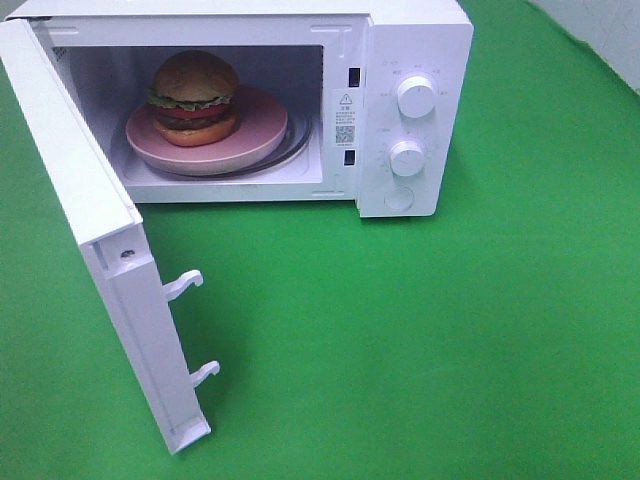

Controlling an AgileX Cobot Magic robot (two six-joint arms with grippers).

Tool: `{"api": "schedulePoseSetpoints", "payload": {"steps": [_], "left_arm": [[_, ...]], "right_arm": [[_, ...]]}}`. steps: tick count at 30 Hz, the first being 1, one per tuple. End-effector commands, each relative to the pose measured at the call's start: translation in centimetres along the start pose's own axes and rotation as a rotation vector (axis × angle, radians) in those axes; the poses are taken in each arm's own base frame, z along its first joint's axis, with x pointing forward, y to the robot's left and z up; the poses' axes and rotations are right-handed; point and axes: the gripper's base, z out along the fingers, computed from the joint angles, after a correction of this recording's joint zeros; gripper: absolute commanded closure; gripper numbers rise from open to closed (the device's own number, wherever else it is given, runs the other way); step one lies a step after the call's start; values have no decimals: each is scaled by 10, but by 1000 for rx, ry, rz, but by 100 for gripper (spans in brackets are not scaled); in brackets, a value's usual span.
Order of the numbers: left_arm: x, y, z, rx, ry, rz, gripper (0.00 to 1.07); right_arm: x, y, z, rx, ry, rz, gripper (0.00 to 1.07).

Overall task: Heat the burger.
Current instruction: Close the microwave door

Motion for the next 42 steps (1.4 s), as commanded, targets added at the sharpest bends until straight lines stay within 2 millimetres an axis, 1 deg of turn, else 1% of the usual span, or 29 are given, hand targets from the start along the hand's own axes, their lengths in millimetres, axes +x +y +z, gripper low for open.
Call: {"api": "schedulePoseSetpoints", "payload": {"steps": [1,42], "left_arm": [[0,0,-2,1,-16,-1,7],[0,0,-1,1,-11,-2,7]], "right_arm": [[2,-1,-4,6,-29,6,31],[2,-1,-4,6,-29,6,32]]}}
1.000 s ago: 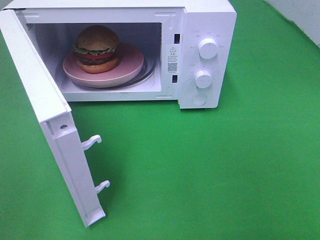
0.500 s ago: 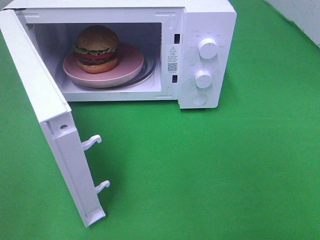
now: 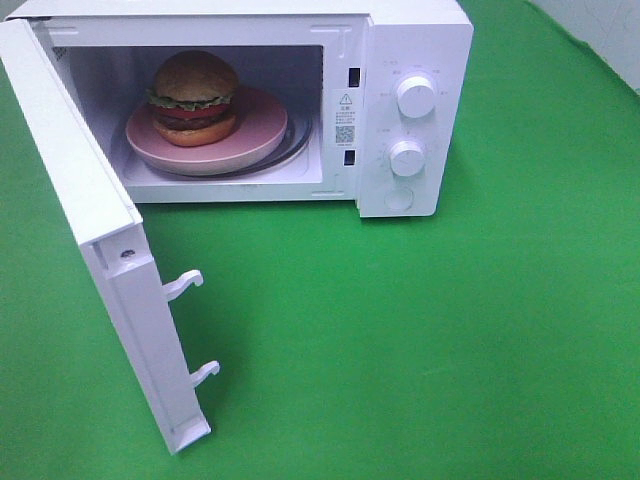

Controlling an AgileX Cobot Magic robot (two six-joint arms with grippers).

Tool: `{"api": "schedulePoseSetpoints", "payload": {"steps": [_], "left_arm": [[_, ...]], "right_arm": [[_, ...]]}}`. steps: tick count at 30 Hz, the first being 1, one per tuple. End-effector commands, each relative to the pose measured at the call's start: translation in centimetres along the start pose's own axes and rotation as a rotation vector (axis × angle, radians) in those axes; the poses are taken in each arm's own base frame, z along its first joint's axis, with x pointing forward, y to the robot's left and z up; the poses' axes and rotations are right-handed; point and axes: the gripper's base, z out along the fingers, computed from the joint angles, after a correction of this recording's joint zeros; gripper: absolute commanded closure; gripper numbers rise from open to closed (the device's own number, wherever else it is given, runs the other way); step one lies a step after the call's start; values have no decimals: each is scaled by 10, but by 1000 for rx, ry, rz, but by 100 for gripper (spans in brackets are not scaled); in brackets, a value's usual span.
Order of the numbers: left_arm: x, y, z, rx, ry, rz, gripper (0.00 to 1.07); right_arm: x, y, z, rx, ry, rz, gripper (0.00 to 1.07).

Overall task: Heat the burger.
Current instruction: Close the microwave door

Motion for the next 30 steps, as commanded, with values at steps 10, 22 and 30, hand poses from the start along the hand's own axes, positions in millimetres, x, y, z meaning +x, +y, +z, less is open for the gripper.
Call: {"api": "schedulePoseSetpoints", "payload": {"steps": [10,22,30], "left_arm": [[-4,0,-3,0,-37,0,8],[-38,8,16,-60,-139,13,49],[-58,13,41,-78,-140,8,90]], "right_arm": [[2,-1,-4,6,-29,6,32],[2,-1,-4,6,-29,6,32],[2,-1,-4,6,-29,6,32]]}}
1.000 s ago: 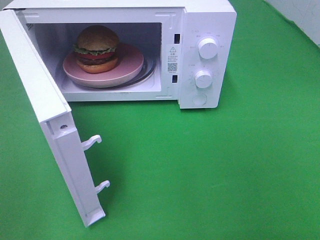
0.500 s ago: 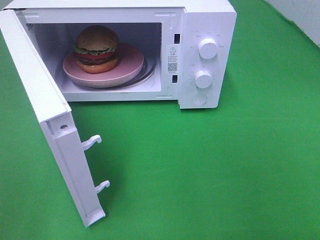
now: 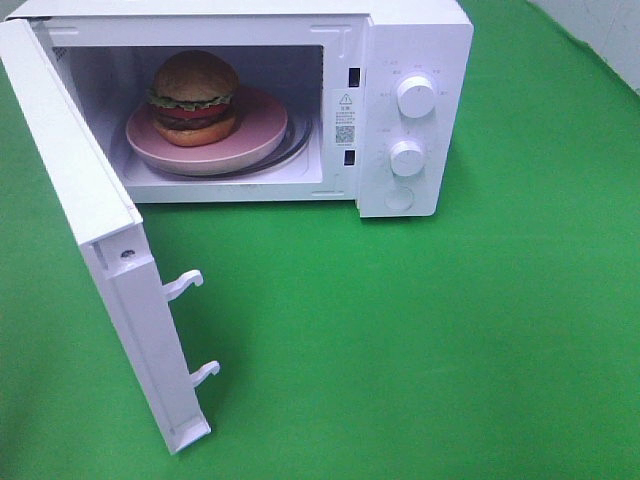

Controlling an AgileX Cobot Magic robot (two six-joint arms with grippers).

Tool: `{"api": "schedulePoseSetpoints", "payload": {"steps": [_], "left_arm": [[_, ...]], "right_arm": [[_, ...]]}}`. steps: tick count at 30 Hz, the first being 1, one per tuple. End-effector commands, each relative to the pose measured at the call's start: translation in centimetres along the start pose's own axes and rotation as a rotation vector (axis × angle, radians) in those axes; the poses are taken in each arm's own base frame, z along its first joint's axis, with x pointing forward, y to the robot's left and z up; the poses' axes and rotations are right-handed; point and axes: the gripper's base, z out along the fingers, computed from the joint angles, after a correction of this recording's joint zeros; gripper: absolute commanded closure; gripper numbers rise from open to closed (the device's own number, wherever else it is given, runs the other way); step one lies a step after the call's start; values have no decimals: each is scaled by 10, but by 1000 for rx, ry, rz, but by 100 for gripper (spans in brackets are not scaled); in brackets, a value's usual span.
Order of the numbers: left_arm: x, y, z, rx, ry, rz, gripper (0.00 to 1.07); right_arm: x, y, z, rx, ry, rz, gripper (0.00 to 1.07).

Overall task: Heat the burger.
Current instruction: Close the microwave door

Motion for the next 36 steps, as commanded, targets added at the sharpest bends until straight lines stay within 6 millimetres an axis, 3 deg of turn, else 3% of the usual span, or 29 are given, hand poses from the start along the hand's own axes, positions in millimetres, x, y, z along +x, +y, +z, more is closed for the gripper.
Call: {"api": "schedulePoseSetpoints", "payload": {"steps": [1,6,8,15,26,33,36], "left_arm": [[-8,2,17,-7,11,-8,107],[-9,4,32,-16,2,-11,107],[-1,6,47,-28,-51,-17,107],[11,9,59,-46,-185,-34,107],[45,16,70,-91,-386,-41,107],[48,17,77,-90,-346,-66,107],[49,19,92,-103,-298,-65,107]], "right_arm": [[2,-1,-4,6,-29,6,32],[2,-1,-4,6,-29,6,32],[2,-1,-4,6,-29,6,32],[2,-1,-4,6,-29,6,32],[2,-1,-4,6,-29,6,32],[2,-1,-4,6,-29,6,32],[2,-1,-4,6,-29,6,32]]}}
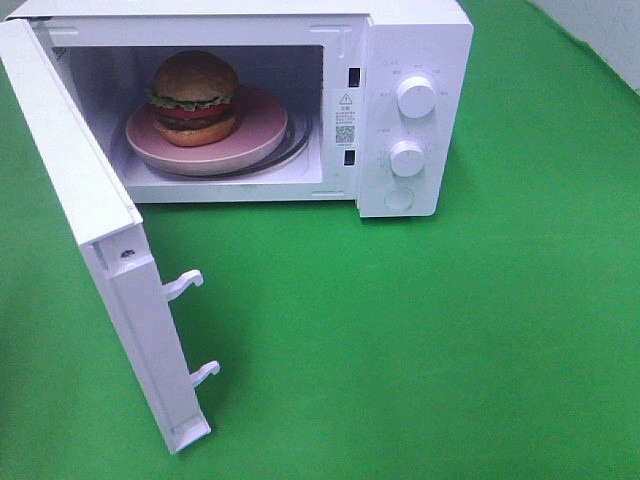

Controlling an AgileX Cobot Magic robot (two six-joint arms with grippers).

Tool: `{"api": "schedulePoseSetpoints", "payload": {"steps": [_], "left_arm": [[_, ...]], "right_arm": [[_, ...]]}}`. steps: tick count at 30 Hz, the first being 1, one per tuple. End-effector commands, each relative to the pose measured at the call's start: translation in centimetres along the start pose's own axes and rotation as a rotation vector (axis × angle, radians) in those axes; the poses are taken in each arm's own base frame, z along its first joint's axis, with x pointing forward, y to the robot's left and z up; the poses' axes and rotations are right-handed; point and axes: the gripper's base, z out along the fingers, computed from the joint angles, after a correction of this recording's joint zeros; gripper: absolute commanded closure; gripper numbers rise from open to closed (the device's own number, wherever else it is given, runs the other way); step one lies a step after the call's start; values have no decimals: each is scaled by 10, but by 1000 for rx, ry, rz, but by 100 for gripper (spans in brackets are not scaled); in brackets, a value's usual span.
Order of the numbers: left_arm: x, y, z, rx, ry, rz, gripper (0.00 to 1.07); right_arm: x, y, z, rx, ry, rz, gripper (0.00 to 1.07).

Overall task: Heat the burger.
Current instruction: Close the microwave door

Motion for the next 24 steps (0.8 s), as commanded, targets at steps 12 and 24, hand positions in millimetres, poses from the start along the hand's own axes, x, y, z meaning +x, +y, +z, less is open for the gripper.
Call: {"api": "schedulePoseSetpoints", "payload": {"steps": [12,24], "left_arm": [[28,-19,51,204,80,-2,107],[40,-38,89,416,121,83,107]], "right_arm": [[2,-1,-4,6,-29,6,32],[2,-1,-4,6,-29,6,32]]}}
